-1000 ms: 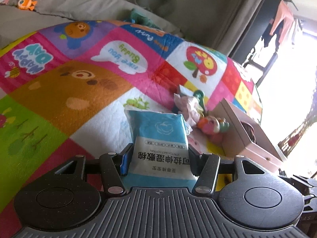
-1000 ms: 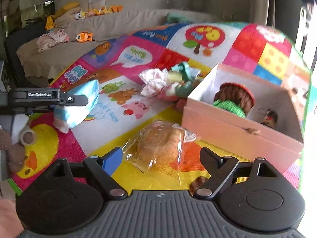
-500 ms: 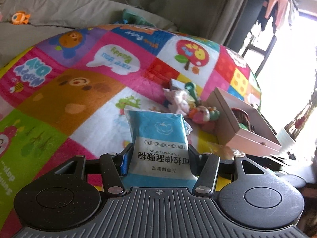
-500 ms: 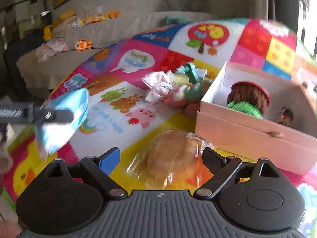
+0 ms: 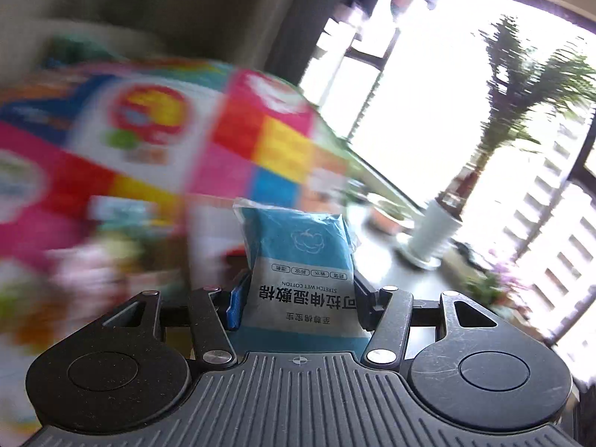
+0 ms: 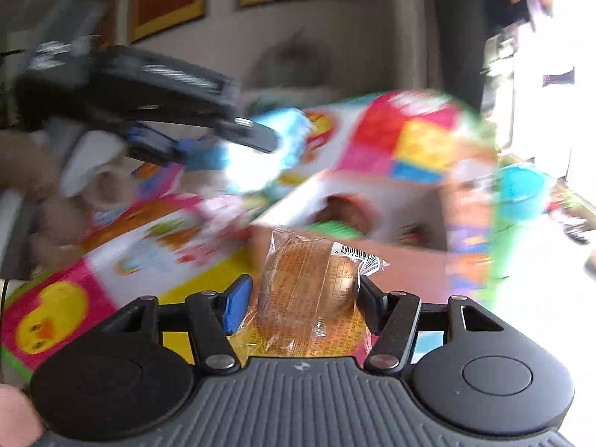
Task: Organize objects
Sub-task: 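Lower the wipes into the pink box with the left tool while the right tool places the bun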
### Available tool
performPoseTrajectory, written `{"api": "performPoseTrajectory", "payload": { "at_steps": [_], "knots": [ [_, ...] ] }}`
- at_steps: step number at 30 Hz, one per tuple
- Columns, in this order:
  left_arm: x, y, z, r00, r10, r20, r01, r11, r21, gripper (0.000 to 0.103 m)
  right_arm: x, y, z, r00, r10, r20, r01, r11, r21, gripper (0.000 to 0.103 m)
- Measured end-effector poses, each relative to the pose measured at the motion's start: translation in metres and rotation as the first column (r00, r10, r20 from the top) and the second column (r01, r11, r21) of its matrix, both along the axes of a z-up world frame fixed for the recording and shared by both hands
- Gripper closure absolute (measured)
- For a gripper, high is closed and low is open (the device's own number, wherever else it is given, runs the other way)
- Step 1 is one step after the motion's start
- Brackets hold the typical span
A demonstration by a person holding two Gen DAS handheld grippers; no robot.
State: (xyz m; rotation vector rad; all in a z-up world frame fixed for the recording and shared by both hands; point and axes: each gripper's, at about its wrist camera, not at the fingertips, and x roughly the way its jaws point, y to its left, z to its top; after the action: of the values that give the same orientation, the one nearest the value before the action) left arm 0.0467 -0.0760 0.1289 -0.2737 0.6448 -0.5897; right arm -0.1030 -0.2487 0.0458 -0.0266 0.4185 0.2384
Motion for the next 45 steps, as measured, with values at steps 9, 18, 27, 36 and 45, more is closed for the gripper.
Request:
{"api": "performPoseTrajectory", "payload": {
  "at_steps": [9, 18, 27, 36, 45],
  "knots": [
    [0.071, -0.088, -0.063, 0.991, 0.115, -0.072, -0.09, 0.955, 0.282, 0.043, -0.004, -0.045, -0.008, 0.994, -0.112, -0.005, 0.112, 0.993, 0.047, 0.043],
    [0.023, -0.057, -0.051, 0.993, 0.114, -0.013, -0.103, 0.934, 0.342, 0.041, 0.005, -0.051, -0.017, 0.993, -0.112, -0.027, 0.114, 0.99, 0.084, 0.043],
    [-0.046, 0.043, -0.036, 0.991, 0.135, -0.017, -0.132, 0.986, 0.105, 0.045, 0.025, -0.054, 0.007, 0.996, -0.054, -0.065, 0.066, 0.978, 0.199, 0.043],
    [-0.061, 0.098, -0.058, 0.971, 0.23, -0.064, -0.229, 0.973, 0.029, 0.045, 0.125, -0.058, 0.036, 0.995, -0.057, -0.077, 0.084, 0.907, 0.412, 0.034],
    [-0.054, 0.12, -0.082, 0.951, 0.284, -0.122, -0.282, 0.959, 0.032, 0.045, 0.097, -0.059, 0.001, 0.983, -0.146, -0.115, 0.178, 0.915, 0.363, 0.03]
  ]
}}
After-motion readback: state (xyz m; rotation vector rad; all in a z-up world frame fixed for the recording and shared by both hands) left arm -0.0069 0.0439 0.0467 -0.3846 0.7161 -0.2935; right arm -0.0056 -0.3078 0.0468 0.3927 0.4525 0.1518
